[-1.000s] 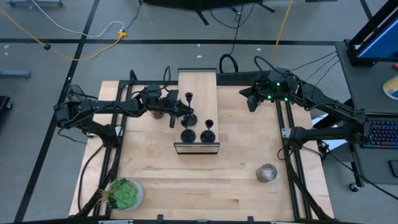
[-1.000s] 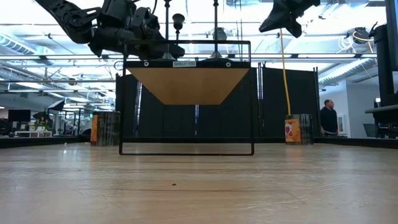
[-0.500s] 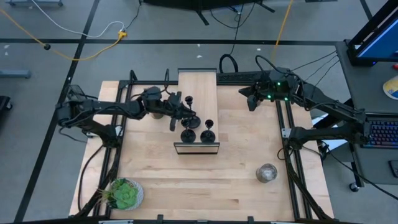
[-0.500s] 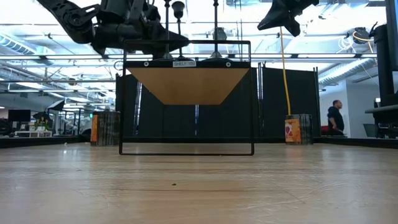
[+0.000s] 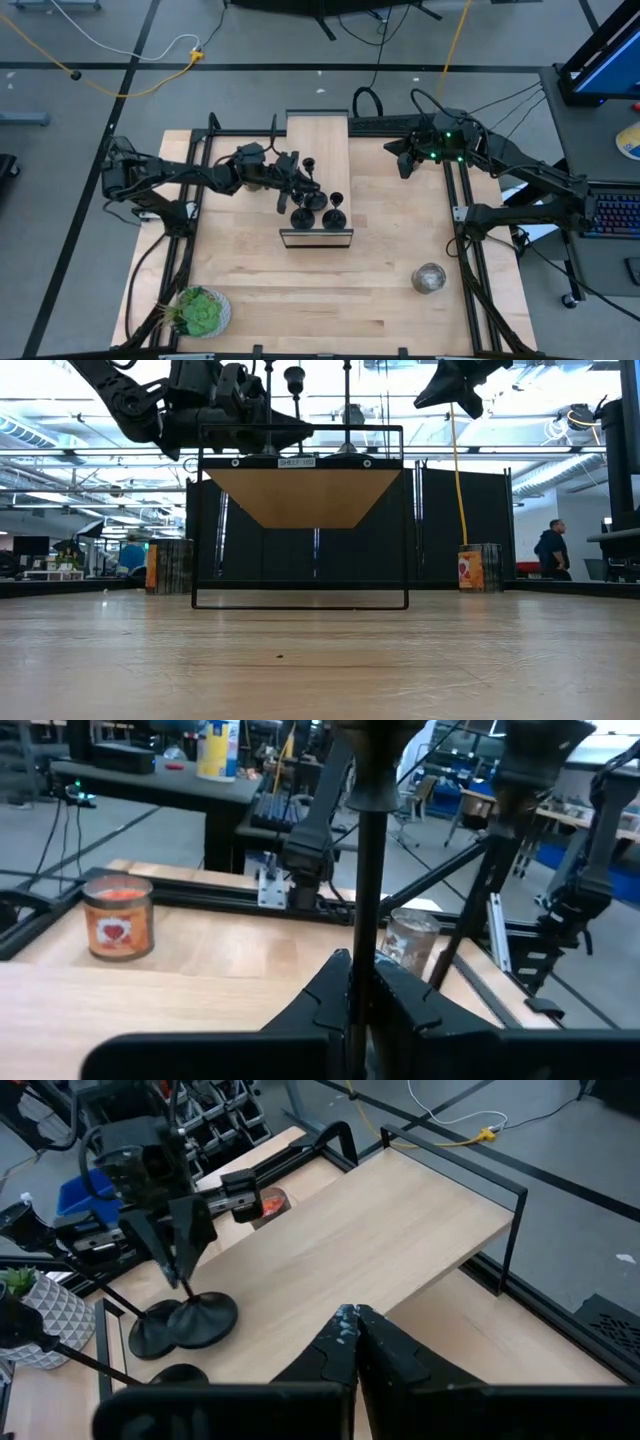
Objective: Pick & Place candle stick holders
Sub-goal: Put the black candle holder on the shelf
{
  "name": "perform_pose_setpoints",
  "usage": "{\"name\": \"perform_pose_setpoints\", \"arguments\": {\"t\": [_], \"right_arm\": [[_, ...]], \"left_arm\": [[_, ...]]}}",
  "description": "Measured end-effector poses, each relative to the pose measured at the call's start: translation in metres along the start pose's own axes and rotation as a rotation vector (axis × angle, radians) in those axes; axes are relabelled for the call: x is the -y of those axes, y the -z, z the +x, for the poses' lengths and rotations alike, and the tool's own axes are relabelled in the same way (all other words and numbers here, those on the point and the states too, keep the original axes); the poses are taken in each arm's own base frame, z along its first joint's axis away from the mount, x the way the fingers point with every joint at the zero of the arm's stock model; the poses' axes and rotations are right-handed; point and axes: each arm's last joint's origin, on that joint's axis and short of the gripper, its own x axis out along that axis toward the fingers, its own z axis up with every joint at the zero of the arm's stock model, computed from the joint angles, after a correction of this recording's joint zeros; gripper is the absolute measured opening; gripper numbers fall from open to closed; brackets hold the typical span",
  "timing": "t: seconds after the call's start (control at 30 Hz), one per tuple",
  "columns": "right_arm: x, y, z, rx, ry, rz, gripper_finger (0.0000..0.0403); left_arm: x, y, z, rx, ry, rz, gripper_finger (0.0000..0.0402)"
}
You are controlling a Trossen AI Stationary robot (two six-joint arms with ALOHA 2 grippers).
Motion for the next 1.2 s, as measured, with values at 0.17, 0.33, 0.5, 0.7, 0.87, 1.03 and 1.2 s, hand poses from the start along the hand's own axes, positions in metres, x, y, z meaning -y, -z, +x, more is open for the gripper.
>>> {"name": "perform_pose_setpoints", "arguments": {"t": [0.17,0.33,0.5,0.7,0.87,1.03,1.2], "right_arm": [[-0.0001,-0.0003,0.0000,0.003,-0.001,-0.001,0.0000],[-0.0002,-0.0007,0.0000,0.008,-0.003,-0.001,0.0000],[-0.0002,-0.0007,0.0000,0.008,-0.003,0.001,0.0000],[-0.0002,-0.0007,0.0000,0.008,-0.003,0.001,0.0000],[-0.0002,-0.0007,0.0000,0.007,-0.003,0.000,0.0000],[-0.0002,-0.0007,0.0000,0.007,-0.002,-0.001,0.0000],[-0.0002,-0.0007,0.0000,0.007,-0.002,-0.001,0.0000]], "left_arm": [[0.0032,0.0007,0.0017,-0.005,0.005,-0.013,0.0040],[0.0031,0.0009,0.0017,-0.006,0.003,-0.013,0.0030],[0.0033,0.0010,0.0018,-0.007,0.004,-0.014,0.0038],[0.0032,-0.0011,0.0017,0.014,-0.004,0.042,0.0047],[0.0033,-0.0053,0.0015,0.054,-0.016,0.077,0.0021],[0.0033,-0.0053,0.0015,0.054,-0.018,0.104,0.0012],[0.0033,-0.0055,0.0015,0.056,-0.018,0.116,0.0022]]}}
